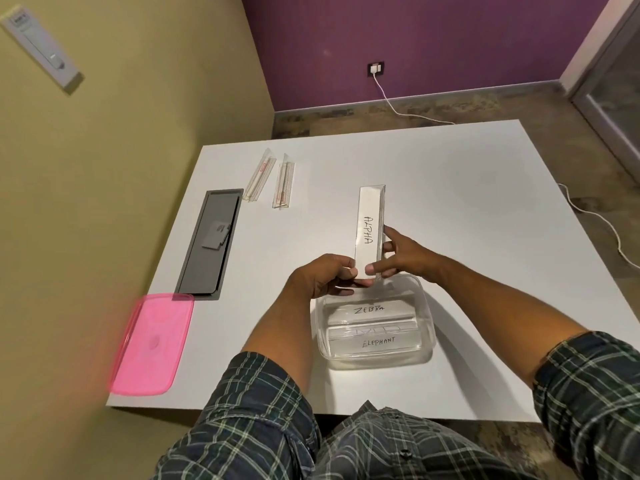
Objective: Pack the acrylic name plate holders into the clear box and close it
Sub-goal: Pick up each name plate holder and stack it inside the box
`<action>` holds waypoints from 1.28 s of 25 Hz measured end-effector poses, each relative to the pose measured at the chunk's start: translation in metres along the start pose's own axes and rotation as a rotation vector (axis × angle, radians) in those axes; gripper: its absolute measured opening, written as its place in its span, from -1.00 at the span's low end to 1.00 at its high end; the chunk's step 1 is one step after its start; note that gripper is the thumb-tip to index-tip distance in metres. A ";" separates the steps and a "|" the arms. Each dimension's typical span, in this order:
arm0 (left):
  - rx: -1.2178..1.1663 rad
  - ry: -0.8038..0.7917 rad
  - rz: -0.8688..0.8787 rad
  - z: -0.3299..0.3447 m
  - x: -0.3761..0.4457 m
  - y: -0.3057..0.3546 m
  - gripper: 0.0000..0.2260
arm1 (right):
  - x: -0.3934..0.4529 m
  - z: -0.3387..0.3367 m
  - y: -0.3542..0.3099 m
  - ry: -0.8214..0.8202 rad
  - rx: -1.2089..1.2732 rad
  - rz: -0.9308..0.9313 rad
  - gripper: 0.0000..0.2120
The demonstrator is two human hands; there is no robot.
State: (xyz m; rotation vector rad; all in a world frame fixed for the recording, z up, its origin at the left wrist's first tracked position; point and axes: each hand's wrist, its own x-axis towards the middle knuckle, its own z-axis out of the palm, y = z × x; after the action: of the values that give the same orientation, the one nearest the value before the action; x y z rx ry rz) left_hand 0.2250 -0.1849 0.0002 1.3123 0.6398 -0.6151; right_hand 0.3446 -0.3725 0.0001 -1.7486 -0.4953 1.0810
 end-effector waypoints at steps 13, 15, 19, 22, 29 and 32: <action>0.008 0.295 0.168 -0.019 -0.018 0.024 -0.34 | -0.039 -0.014 -0.004 -0.195 -0.260 0.104 -0.25; 0.013 0.327 0.174 -0.026 -0.024 0.026 -0.41 | -0.042 -0.020 -0.002 -0.231 -0.413 0.118 -0.28; 0.276 0.279 0.095 -0.027 -0.031 0.023 -0.57 | -0.044 -0.024 0.003 -0.270 -0.740 0.172 -0.25; 0.493 0.187 -0.057 -0.020 -0.034 0.018 -0.53 | -0.046 -0.022 0.000 -0.332 -0.982 0.196 -0.27; 0.914 0.008 -0.286 -0.003 -0.023 0.010 -0.66 | -0.042 0.001 -0.011 -0.452 -1.436 0.132 -0.36; 1.021 -0.030 -0.283 0.005 -0.017 0.009 -0.56 | -0.042 0.007 -0.017 -0.462 -1.503 0.140 -0.41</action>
State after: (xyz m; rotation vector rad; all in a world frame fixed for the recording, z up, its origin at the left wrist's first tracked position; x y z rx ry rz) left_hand 0.2205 -0.1876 0.0191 2.1603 0.4897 -1.2879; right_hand 0.3198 -0.3923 0.0325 -2.7724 -1.8299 1.3007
